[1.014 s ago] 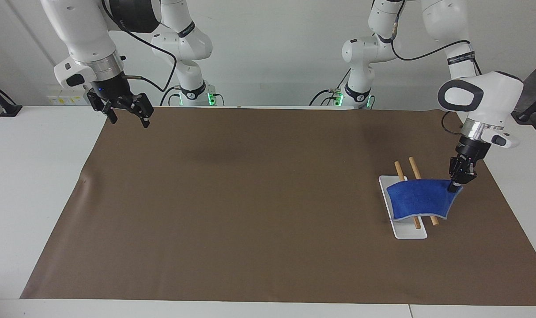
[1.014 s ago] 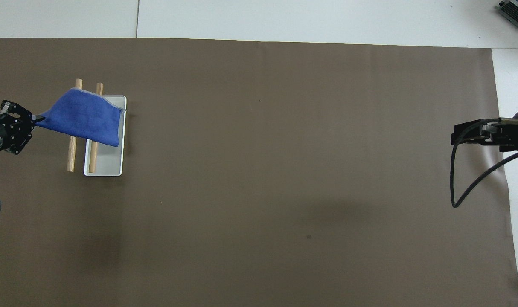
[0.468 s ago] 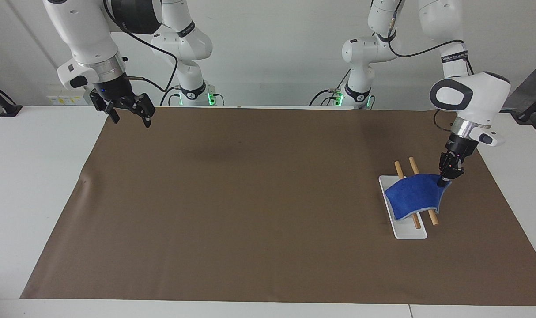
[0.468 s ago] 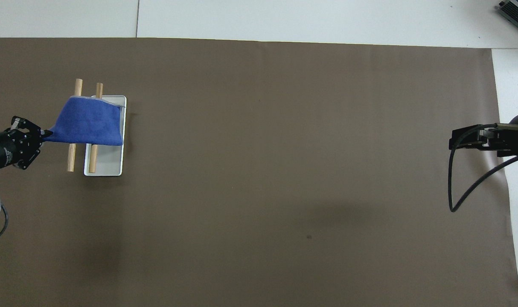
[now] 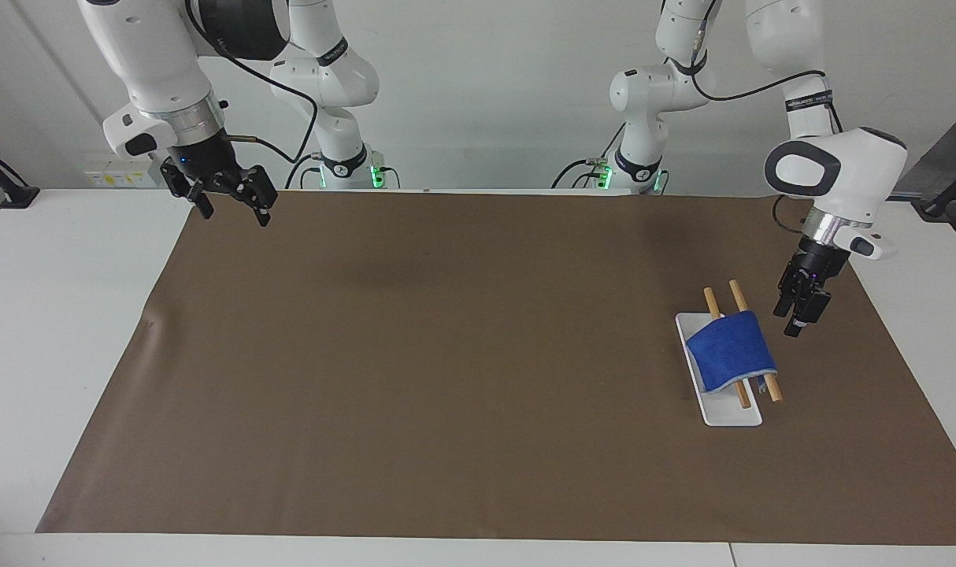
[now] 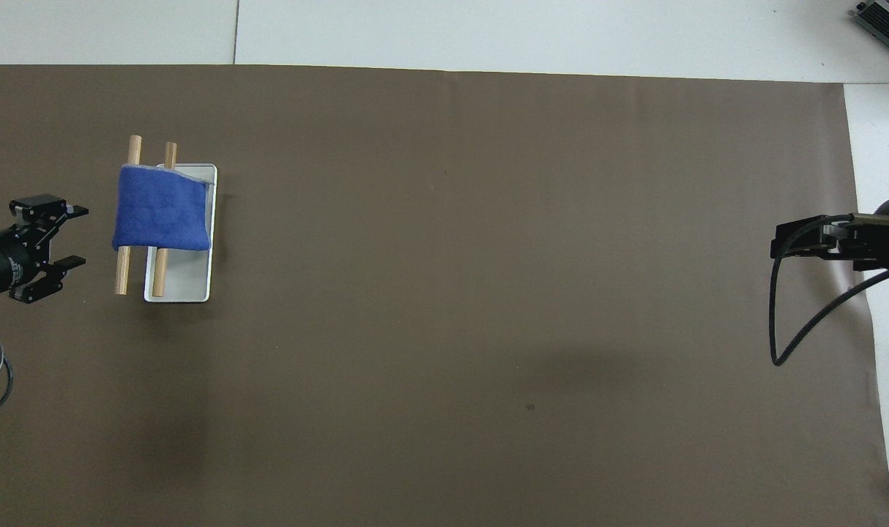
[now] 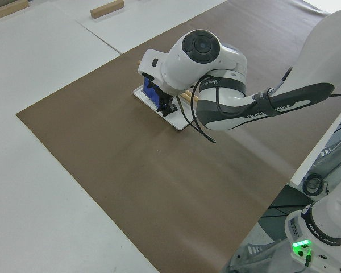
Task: Right arm passes towel to left arm to hang
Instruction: 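Open the left gripper to release the towel on the rack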
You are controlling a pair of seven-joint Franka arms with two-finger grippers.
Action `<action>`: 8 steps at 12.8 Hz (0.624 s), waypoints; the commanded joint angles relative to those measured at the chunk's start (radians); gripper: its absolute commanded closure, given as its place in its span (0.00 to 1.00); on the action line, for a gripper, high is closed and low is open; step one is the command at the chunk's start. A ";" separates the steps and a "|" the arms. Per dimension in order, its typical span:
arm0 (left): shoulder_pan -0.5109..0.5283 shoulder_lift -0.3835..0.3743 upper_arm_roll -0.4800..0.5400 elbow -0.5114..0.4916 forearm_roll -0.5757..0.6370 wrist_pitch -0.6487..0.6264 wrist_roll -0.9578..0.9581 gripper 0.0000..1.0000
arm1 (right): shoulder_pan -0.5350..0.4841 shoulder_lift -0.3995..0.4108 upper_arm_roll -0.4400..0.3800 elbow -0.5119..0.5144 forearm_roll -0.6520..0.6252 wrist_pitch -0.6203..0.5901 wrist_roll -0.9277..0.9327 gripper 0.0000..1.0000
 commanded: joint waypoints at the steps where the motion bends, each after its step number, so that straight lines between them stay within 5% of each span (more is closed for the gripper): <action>1: -0.006 -0.024 0.004 -0.013 -0.006 -0.001 0.023 0.00 | -0.009 -0.024 0.005 -0.030 0.006 0.019 0.010 0.00; 4: 0.000 0.002 0.036 0.147 0.153 -0.260 0.026 0.00 | -0.016 0.042 0.005 0.080 0.006 -0.057 0.009 0.00; 8: -0.001 -0.012 0.040 0.482 0.385 -0.770 0.030 0.00 | -0.022 0.016 0.005 0.026 0.010 -0.056 0.007 0.00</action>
